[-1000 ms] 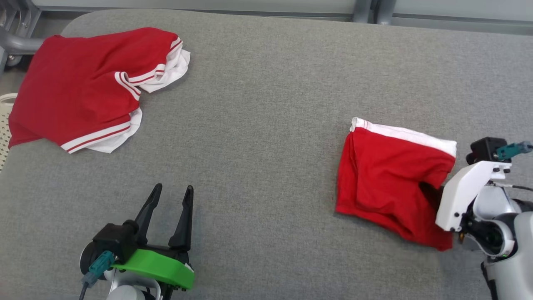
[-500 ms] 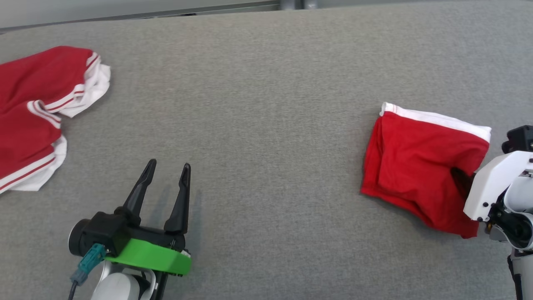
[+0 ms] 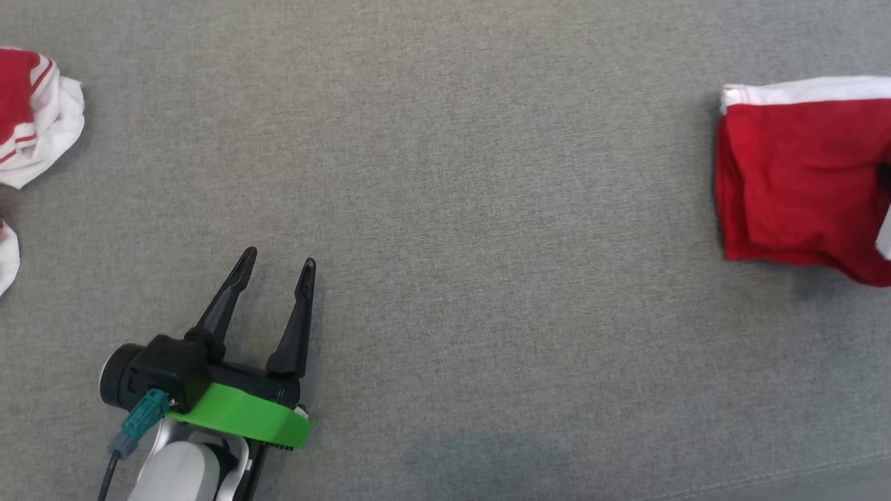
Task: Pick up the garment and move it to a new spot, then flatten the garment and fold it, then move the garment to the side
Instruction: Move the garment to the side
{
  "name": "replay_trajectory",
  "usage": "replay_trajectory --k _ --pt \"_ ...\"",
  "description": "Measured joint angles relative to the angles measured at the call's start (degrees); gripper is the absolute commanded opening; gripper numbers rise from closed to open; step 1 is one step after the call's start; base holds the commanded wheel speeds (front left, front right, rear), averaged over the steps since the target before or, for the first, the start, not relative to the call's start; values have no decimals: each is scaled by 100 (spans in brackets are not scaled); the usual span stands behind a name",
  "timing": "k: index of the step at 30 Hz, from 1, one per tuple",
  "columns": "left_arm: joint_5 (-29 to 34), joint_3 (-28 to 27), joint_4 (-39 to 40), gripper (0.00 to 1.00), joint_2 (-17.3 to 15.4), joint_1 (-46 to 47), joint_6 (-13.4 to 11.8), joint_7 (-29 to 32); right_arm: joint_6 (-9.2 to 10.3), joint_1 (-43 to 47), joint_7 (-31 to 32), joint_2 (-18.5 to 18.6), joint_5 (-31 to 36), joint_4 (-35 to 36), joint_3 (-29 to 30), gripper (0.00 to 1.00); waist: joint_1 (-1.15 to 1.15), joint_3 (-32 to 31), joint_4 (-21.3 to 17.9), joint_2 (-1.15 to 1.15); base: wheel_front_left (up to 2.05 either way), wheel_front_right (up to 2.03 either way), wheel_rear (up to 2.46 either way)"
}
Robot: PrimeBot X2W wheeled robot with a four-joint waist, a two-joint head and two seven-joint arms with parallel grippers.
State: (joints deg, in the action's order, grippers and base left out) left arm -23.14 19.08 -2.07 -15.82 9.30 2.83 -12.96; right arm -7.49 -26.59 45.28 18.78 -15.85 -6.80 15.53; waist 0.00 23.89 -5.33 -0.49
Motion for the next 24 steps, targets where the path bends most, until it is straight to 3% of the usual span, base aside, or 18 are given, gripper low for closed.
replay_trajectory --k 9,14,15,16,17,22,24 --pt "-2 37 -113 100 -37 85 15 1 0 -1039 248 604 782 -638 315 0 1 325 502 0 0 0 0" --pt "-49 37 -194 100 8 101 14 -49 -1 -1187 276 882 1209 -960 447 0 1 461 752 0 0 0 0" --pt "-49 48 -211 100 22 102 14 -49 0 -1226 269 875 1245 -1022 531 16 1 478 793 0 0 0 0" --pt "-49 62 -227 100 33 103 15 -58 0 -1234 269 871 1277 -1083 575 84 1 489 828 0 0 0 0" --pt "-51 67 -250 100 51 104 15 -65 0 -1226 269 868 1329 -1134 590 100 1 492 859 0 0 0 0" --pt "-62 71 -330 100 88 108 12 -102 0 -1016 -105 958 1556 -1179 631 100 1 372 913 0 0 0 0" --pt "-98 52 -386 100 101 94 -18 -124 0 -945 -743 1004 1508 -1055 547 100 1 223 912 0 0 0 0"
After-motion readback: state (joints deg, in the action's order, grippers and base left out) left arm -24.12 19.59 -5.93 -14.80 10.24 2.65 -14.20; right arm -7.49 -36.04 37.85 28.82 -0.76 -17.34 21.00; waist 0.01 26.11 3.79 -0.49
